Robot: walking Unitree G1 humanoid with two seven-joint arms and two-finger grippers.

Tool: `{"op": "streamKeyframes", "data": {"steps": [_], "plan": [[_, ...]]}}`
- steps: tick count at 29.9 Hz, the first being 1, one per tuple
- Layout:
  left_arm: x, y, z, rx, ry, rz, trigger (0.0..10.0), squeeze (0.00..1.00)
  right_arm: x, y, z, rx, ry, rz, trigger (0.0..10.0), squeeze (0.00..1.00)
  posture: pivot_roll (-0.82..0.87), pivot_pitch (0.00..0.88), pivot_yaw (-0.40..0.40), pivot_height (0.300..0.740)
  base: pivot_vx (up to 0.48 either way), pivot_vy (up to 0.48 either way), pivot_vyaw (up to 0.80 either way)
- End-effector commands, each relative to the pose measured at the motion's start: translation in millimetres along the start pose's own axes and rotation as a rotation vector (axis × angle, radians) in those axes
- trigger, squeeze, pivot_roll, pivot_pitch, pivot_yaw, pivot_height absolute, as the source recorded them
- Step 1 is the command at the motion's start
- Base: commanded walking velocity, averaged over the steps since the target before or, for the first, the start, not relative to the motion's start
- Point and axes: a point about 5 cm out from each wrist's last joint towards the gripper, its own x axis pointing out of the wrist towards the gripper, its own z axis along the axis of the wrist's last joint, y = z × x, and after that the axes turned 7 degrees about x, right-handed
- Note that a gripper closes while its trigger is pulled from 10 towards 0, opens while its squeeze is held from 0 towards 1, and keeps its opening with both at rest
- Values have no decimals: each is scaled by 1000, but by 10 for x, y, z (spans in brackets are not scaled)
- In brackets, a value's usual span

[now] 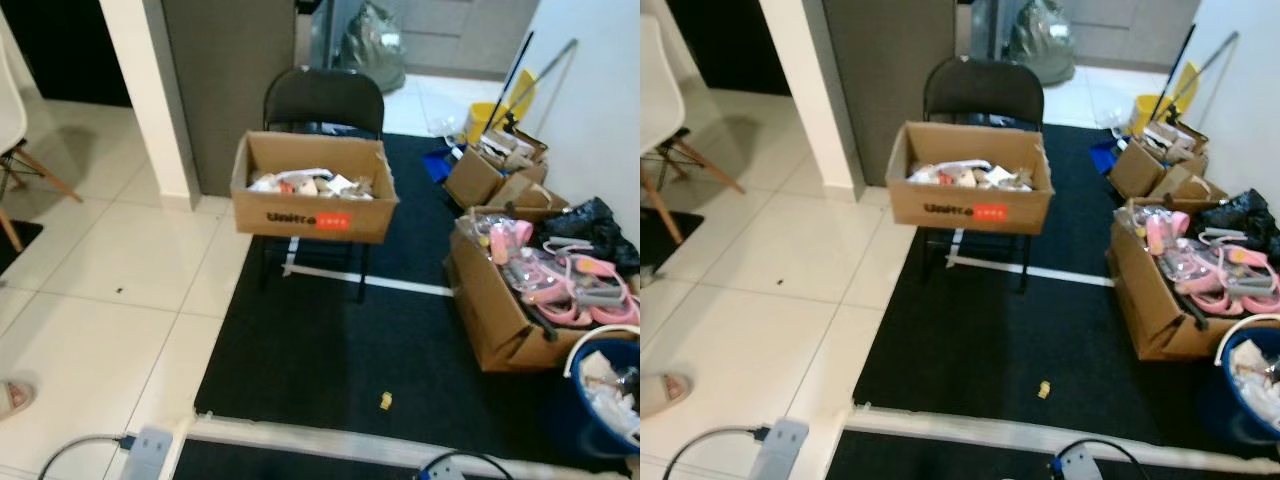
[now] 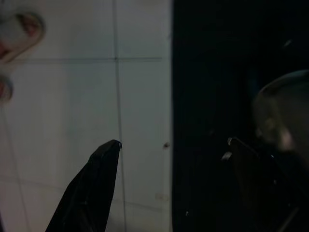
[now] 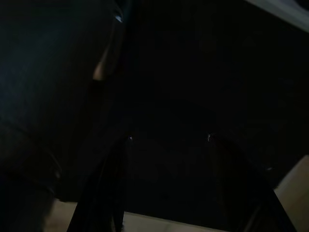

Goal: Picking trash to rubbish bin

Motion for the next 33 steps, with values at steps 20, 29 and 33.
{"op": "streamKeyframes", "data": {"steps": [20,29,33], "plan": [[1,-268,-21,68,19,-88,10000,0,-42,-261,-90,131,-19,-82,10000,0,-29,67,29,740,-377,0,0],[0,-145,-34,45,18,-51,10000,0,-16,-103,35,131,-45,-5,10000,0,33,26,50,740,-238,0,203],[-1,-128,-40,59,19,-52,10000,0,-3,-11,103,134,-58,18,10000,0,47,14,57,740,0,0,630]]}}
